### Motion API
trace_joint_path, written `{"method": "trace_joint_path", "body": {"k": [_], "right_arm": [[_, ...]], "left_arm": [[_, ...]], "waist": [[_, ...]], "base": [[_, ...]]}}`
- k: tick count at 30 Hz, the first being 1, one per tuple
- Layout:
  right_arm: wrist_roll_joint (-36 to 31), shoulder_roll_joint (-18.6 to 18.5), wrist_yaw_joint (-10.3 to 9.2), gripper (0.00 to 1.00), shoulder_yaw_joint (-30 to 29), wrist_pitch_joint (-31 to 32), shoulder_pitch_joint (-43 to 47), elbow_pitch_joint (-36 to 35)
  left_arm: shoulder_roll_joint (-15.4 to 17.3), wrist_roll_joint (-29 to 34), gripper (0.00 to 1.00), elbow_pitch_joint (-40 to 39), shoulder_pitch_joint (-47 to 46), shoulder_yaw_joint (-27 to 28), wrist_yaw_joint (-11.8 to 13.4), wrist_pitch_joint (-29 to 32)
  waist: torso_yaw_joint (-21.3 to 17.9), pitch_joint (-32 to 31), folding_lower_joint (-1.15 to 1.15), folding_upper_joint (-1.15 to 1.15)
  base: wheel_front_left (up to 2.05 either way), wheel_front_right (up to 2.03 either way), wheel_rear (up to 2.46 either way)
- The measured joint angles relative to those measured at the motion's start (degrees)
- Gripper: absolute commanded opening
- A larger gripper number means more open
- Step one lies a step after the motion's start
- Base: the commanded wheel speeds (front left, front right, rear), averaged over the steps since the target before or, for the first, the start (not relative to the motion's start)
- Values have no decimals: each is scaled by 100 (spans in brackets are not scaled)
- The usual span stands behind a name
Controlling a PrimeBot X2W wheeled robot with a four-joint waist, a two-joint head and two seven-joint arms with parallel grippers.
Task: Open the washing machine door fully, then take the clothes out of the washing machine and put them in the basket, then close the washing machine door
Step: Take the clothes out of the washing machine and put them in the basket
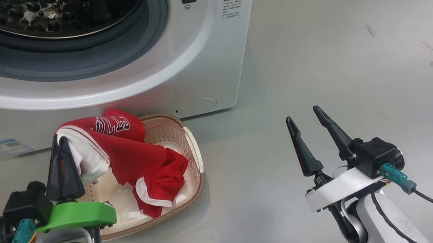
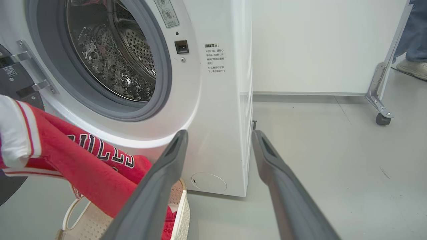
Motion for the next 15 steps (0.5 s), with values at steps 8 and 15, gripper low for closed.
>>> {"method": "trace_joint_path", "body": {"k": [8, 15], "right_arm": [[0, 1, 2, 100, 13, 0, -308, -180], [5, 1, 21, 100, 18, 0, -562, -287]], "left_arm": [[-16, -178, 0, 1051, -30, 56, 7, 180], [-21, -230, 0, 1762, -578, 92, 7, 291]], "waist": [[-135, 623, 0, 0], [-286, 1153, 0, 0]], "base": [[0, 0, 0], [0, 0, 0]]}}
